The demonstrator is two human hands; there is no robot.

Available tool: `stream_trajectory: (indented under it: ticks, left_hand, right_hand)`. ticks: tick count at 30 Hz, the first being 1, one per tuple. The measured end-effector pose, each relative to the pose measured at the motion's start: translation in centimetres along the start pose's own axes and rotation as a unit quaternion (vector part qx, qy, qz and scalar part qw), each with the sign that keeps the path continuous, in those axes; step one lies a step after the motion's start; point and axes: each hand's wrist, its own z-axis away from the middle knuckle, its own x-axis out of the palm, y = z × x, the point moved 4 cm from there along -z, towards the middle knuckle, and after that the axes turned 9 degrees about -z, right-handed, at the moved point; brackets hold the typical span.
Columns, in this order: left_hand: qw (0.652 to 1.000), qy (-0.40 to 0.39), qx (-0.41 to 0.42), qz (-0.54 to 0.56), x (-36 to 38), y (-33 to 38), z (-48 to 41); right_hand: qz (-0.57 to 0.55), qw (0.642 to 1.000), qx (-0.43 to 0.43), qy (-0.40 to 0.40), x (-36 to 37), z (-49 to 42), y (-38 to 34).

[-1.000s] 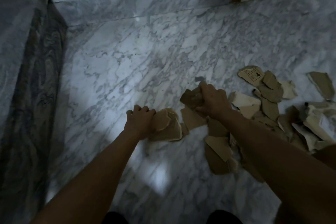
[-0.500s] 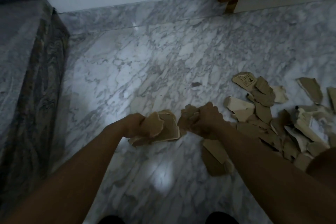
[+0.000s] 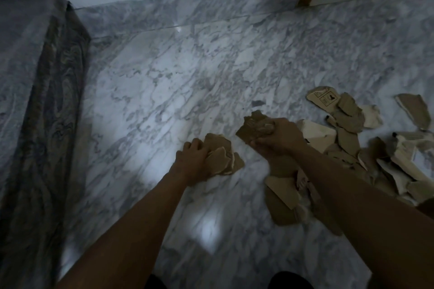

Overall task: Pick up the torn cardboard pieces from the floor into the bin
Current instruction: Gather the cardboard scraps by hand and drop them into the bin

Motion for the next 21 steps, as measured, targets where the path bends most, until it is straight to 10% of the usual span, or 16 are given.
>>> stream_trajectory:
  ticks: [7, 16, 21]
  left_hand:
    - [0.975, 0.046, -0.019, 0.218, -1.6, -2.0, 1.1]
    - [0.924, 0.028, -0.115, 0.363, -3.0, -9.8, 3.2]
    - [0.938, -0.036, -0.125, 0.32, -1.3, -12.0, 3.9]
  right_hand:
    - [-0.073, 0.996, 0.057, -0.004, -0.4, -0.4, -0.7]
    - [0.143, 0.974, -0.055, -0.169, 7.7, 1.4, -3.0]
    - [0.219, 0.966, -0.056, -0.124, 10.5, 1.8, -2.2]
